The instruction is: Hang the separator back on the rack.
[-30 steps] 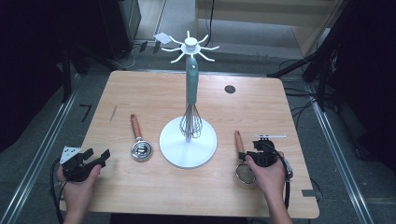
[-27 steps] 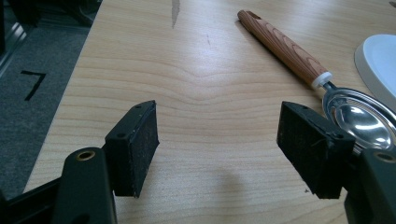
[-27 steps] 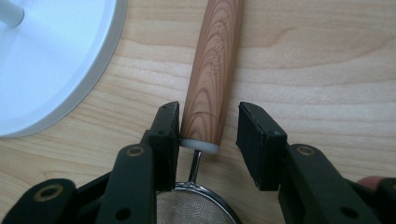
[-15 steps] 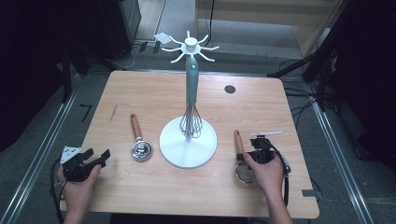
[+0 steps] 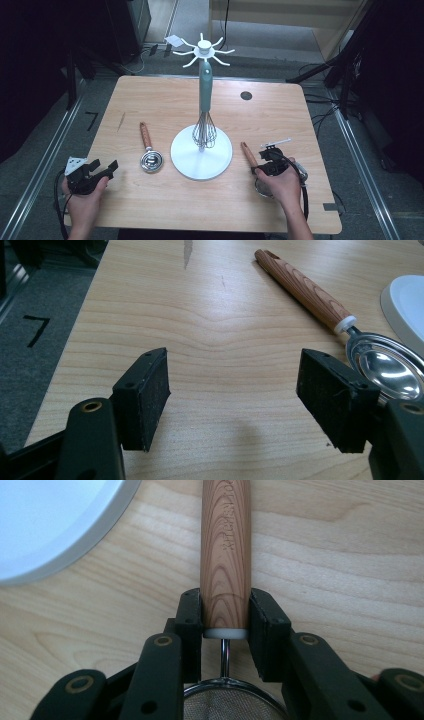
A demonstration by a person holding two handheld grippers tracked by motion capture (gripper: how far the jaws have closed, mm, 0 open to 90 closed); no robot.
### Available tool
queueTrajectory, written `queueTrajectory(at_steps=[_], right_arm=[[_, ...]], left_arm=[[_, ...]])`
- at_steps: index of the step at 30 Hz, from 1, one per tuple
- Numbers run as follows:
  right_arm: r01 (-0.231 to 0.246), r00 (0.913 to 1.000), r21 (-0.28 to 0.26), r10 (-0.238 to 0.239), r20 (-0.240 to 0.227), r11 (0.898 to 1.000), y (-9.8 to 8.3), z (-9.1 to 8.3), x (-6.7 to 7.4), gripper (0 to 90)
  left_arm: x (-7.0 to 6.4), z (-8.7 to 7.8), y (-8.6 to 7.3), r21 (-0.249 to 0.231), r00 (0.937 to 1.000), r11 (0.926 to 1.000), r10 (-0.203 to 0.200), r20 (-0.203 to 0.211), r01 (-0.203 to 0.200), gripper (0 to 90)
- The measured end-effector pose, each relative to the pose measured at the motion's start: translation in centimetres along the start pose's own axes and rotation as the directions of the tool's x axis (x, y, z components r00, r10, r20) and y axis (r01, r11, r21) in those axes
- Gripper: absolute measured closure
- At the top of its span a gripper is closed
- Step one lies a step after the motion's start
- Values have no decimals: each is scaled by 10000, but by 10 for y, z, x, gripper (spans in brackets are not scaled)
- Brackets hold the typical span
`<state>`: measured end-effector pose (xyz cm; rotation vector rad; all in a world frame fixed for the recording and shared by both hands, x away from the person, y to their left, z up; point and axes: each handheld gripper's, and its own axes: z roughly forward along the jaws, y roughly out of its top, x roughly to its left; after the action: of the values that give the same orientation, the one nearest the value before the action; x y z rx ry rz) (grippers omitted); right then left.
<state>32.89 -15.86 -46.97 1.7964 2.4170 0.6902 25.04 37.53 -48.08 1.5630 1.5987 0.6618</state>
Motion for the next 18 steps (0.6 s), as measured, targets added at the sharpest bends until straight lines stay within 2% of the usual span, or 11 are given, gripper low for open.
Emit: queueTrajectory(at_steps=[2,5,8,11,15,18], right_arm=[[240,9997,-40,-240,26,9997,-2,-1,0,708],[142,9999,-325,-142,17,9994,-6,-3,-2,709],[98,9998,-834,-111,-151,9965,-8,-7,-6,709],[60,9994,-1457,-107,-316,9893,-10,-14,-7,710],[44,9987,-2476,-168,-482,9689,-11,-27,-4,710],[148,9962,-3347,-427,-760,9422,-10,-37,-2,710]], left_arm=[[0,0,0,1,10000,10000,10,-5,-10,294],[0,0,0,-10,10000,10000,-4,-8,4,294],[0,0,0,-2,10000,10000,13,-11,-13,294],[0,0,0,-46,10000,10000,-5,2,5,294],[0,-1,0,-100,10000,9999,21,17,-21,292],[0,-1,0,-183,10000,9998,42,84,-41,287]])
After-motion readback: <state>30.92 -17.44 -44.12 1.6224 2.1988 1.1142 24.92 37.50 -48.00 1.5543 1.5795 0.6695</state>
